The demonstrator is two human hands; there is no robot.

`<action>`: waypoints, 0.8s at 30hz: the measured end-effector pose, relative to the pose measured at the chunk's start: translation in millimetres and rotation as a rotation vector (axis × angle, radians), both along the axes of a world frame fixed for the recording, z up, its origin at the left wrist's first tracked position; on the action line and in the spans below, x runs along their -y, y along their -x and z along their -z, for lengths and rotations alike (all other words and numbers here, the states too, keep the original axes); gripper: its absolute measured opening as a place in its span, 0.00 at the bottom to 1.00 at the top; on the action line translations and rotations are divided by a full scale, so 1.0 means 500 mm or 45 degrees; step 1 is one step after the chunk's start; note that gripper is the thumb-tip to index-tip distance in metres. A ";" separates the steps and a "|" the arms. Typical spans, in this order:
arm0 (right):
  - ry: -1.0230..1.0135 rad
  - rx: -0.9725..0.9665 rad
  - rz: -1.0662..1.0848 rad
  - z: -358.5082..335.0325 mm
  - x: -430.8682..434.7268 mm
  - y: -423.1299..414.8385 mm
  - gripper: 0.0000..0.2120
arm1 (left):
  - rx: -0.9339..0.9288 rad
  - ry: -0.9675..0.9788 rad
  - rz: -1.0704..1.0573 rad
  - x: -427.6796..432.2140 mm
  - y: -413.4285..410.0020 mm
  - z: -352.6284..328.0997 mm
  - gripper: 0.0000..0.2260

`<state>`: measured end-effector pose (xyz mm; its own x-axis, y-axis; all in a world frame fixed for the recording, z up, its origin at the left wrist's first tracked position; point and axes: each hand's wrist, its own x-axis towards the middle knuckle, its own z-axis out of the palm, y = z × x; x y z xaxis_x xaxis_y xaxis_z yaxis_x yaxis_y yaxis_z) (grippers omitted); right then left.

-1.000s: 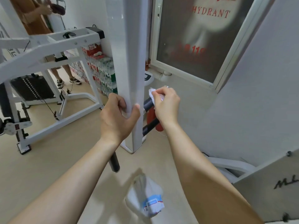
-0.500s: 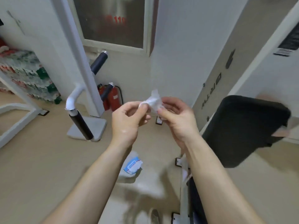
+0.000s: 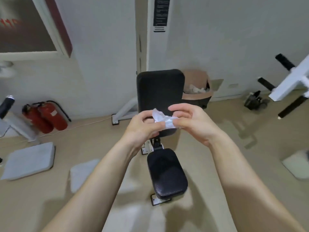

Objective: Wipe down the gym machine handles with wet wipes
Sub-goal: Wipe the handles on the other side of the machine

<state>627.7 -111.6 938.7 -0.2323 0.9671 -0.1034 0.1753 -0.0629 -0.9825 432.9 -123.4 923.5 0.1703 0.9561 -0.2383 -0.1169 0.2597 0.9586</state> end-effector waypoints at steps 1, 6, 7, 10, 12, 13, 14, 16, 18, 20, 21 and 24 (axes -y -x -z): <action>-0.022 -0.023 0.043 -0.001 0.006 -0.050 0.20 | -0.020 0.006 0.056 -0.001 -0.048 -0.001 0.22; -0.145 -0.057 0.193 0.017 0.035 -0.306 0.20 | 0.003 0.043 0.316 -0.004 -0.301 -0.005 0.09; -0.161 -0.043 0.216 0.022 0.039 -0.361 0.21 | 0.007 0.035 0.347 -0.005 -0.359 -0.002 0.09; -0.162 0.035 0.235 0.038 0.048 -0.517 0.22 | -0.009 -0.006 0.282 -0.008 -0.534 0.014 0.09; -0.118 0.124 0.238 0.041 0.056 -0.614 0.21 | -0.095 -0.065 0.231 -0.008 -0.645 0.022 0.09; -0.068 0.153 0.222 0.041 0.058 -0.659 0.21 | -0.185 -0.125 0.211 -0.009 -0.696 0.025 0.09; -0.010 0.167 0.194 0.042 0.060 -0.701 0.21 | -0.274 -0.191 0.209 -0.010 -0.743 0.027 0.10; 0.067 0.182 0.181 0.047 0.052 -0.778 0.17 | -0.413 -0.295 0.228 -0.019 -0.828 0.031 0.11; 0.041 0.243 0.221 0.053 0.038 -0.845 0.11 | -0.506 -0.385 0.210 -0.037 -0.898 0.037 0.11; 0.012 0.261 0.248 0.063 0.023 -0.903 0.05 | -0.575 -0.457 0.184 -0.061 -0.954 0.041 0.11; 0.021 0.257 0.253 0.065 0.014 -0.928 0.01 | -0.611 -0.501 0.184 -0.076 -0.978 0.044 0.12; 0.100 0.358 0.327 0.092 -0.032 -1.004 0.15 | -0.818 -0.670 0.175 -0.126 -1.042 0.058 0.12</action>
<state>1129.6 -95.7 892.9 0.0644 0.9767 -0.2047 0.4061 -0.2130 -0.8887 954.1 -60.3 894.5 0.2766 0.9503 0.1426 0.4931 -0.2678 0.8277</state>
